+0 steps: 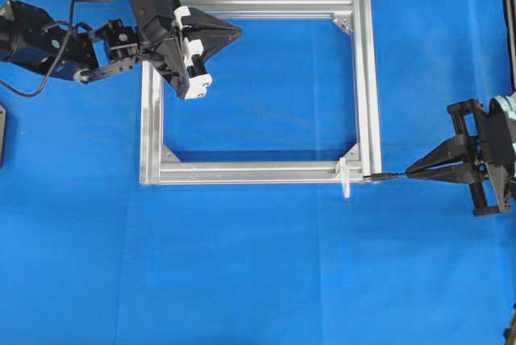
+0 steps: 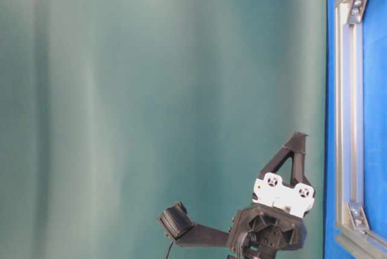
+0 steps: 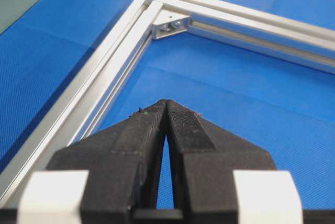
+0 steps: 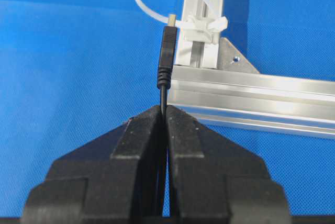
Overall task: Insert the wire through the string loop located on the right side.
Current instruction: 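Push the USB plug leftward through the white zip-tie loop with the right gripper, then move the left gripper across the frame toward the plug past the loop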
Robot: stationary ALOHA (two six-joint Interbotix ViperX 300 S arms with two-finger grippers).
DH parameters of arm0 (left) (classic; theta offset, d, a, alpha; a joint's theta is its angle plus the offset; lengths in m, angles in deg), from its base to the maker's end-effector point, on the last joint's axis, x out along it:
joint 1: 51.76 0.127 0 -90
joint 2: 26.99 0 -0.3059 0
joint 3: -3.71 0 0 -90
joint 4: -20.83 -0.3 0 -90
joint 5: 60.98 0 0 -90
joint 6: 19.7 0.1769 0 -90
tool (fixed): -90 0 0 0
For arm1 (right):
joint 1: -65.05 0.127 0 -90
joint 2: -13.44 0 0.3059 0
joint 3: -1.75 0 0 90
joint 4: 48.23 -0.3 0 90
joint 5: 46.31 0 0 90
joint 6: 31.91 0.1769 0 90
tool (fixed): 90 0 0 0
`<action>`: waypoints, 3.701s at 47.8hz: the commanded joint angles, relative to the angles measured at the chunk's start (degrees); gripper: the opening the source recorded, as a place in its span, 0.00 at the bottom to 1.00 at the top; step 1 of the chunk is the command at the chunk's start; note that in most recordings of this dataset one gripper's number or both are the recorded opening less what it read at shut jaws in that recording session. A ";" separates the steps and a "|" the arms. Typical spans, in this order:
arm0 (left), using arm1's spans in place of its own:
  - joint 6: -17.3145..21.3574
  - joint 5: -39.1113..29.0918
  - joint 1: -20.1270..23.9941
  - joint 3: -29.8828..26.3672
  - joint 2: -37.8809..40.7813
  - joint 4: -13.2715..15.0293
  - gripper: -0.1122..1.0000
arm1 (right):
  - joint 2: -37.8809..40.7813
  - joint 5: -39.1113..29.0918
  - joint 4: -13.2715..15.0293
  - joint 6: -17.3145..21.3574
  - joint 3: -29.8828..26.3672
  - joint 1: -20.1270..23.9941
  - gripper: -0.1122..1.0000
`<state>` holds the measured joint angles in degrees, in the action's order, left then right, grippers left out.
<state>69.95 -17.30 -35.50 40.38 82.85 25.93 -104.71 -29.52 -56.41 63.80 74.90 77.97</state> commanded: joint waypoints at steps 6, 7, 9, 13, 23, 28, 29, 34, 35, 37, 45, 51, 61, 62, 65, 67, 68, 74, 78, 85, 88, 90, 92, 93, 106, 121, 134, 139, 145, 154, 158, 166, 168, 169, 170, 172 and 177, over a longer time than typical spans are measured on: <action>0.00 0.53 0.09 -0.70 -1.93 -0.18 0.10 | 0.18 0.53 -0.18 -0.18 -0.44 -0.09 0.07; 0.00 0.62 0.09 -0.70 -1.93 -0.09 0.10 | 0.18 0.53 -0.09 -0.18 -0.44 -0.09 0.07; 0.00 0.62 0.09 -0.70 -1.93 -0.09 0.10 | 0.18 0.53 -0.09 -0.18 -0.44 -0.09 0.07; 0.00 0.62 0.00 -0.70 -1.85 -0.09 0.10 | 0.18 0.53 -0.18 -0.18 -0.53 -0.09 0.07; 0.00 0.62 0.09 -0.70 -1.85 -0.09 0.10 | 0.18 0.53 -0.18 -0.18 -0.53 -0.09 0.07; 0.00 0.62 0.09 -0.70 -1.93 -0.09 0.10 | 0.18 0.53 -0.18 -0.18 -0.53 -0.09 0.07; 0.00 0.62 0.09 -0.70 -1.93 -0.09 0.10 | 0.18 0.53 -0.09 -0.18 -0.53 -0.09 0.07; 0.00 0.62 0.09 -0.70 -1.93 -0.09 0.10 | 0.18 0.53 -0.18 -0.18 -0.53 -0.09 0.07; 0.00 0.62 0.09 -0.70 -1.93 -0.18 0.10 | 0.18 0.53 -0.09 -0.18 -0.53 -0.09 0.07; 0.00 0.53 0.09 -0.70 -1.93 -0.18 0.10 | 0.18 0.53 -0.18 -0.18 -0.53 -0.09 0.07; 0.00 0.62 0.09 -0.70 -1.93 -0.09 0.10 | 0.18 0.53 -0.09 -0.18 -0.53 -0.09 0.07; 0.09 0.53 0.09 -0.79 -1.85 -0.18 0.10 | 0.18 0.53 -0.09 -0.18 -0.53 -0.09 0.07; 0.09 0.53 0.09 -0.88 -1.85 -0.09 0.10 | 0.44 1.05 -0.09 -0.18 -0.62 -0.09 0.07; 0.09 0.62 0.09 -0.88 -1.85 -0.18 0.10 | 0.53 1.23 -0.18 -0.18 -0.62 -0.09 0.07; 0.09 0.62 0.09 -0.97 -1.85 -0.09 0.10 | 0.97 2.29 -0.18 -0.18 -0.70 -0.09 0.07; 0.09 0.62 0.09 -0.97 -1.85 -0.09 0.10 | 1.49 3.16 -0.18 -0.09 -0.79 -0.09 0.07; 0.09 0.62 0.09 -0.97 -1.93 -0.09 0.10 | 1.76 3.60 -0.18 -0.09 -0.88 -0.09 0.07; 0.18 0.62 0.09 -0.97 -1.85 -0.09 0.10 | 4.04 6.24 -0.18 0.00 -1.23 -0.09 0.07; 0.26 0.62 0.09 -0.97 -1.85 -0.18 0.10 | 6.33 8.79 -0.18 0.09 -1.76 -0.09 0.07; 0.35 0.62 0.09 -1.05 -1.93 -0.18 0.10 | 10.90 12.04 -0.09 0.00 -3.25 -0.09 0.07; 0.35 0.62 0.00 -1.05 -1.85 -0.18 0.10 | 13.54 13.27 -0.18 0.00 -4.22 -0.09 0.07; 0.35 0.62 0.09 -1.05 -1.85 -0.18 0.10 | 15.03 14.06 -0.18 0.00 -4.83 -0.09 0.07; 0.35 0.62 0.09 -1.05 -1.85 -0.09 0.10 | 16.61 14.77 -0.18 0.00 -5.45 -0.09 0.07; 0.35 0.62 0.09 -1.05 -1.85 -0.09 0.10 | 17.40 15.21 -0.18 0.00 -5.80 -0.09 0.07; 0.35 0.62 0.09 -0.97 -1.85 -0.18 0.10 | 26.28 19.42 -0.18 -0.35 -10.81 -0.97 0.07; 0.35 1.05 -0.09 -1.05 -1.85 -0.18 0.10 | 29.27 19.69 -0.18 -0.44 -12.22 -2.11 0.07; 0.35 1.32 -0.88 -0.97 -1.93 -0.18 0.10 | 29.18 19.69 -0.18 -0.44 -12.30 -2.11 0.07; 0.09 1.32 -2.46 -0.79 -2.11 -0.18 0.10 | 29.18 19.69 -0.18 -0.44 -12.30 -2.02 0.07; -0.35 1.23 -5.54 0.35 -2.72 -0.18 0.10 | 29.18 19.69 -0.18 -0.44 -12.30 -2.11 0.07; -1.23 1.23 -13.80 2.99 -4.92 -0.18 0.10 | 29.18 19.51 -0.18 -0.44 -12.30 -2.02 0.07; -2.37 1.23 -17.67 3.87 -5.98 -0.18 0.10 | 29.18 19.42 -0.18 -0.44 -12.30 -2.02 0.07; -3.78 1.14 -22.68 4.57 -6.94 -0.18 0.10 | 29.18 19.42 -0.18 -0.44 -12.30 -2.02 0.07; -3.87 1.05 -23.20 4.57 -7.03 -0.18 0.10 | 29.18 19.51 -0.18 -0.44 -12.30 -2.02 0.07; -3.78 0.97 -23.38 4.57 -7.03 -0.18 0.10 | 29.18 19.42 -0.18 -0.44 -12.30 -2.11 0.07; -3.87 0.97 -23.47 4.57 -7.03 -0.18 0.10 | 29.27 19.42 -0.18 -0.44 -12.30 -2.11 0.07; -3.78 0.79 -23.47 4.48 -6.94 -0.18 0.10 | 29.18 19.51 -0.18 -0.44 -12.30 -2.11 0.07; -3.78 0.79 -23.29 4.13 -6.86 -0.18 0.10 | 29.18 19.42 -0.18 -0.44 -12.30 -2.11 0.07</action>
<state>66.08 -16.77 -58.79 45.39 77.31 25.93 -75.18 -10.45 -56.49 63.45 63.48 76.04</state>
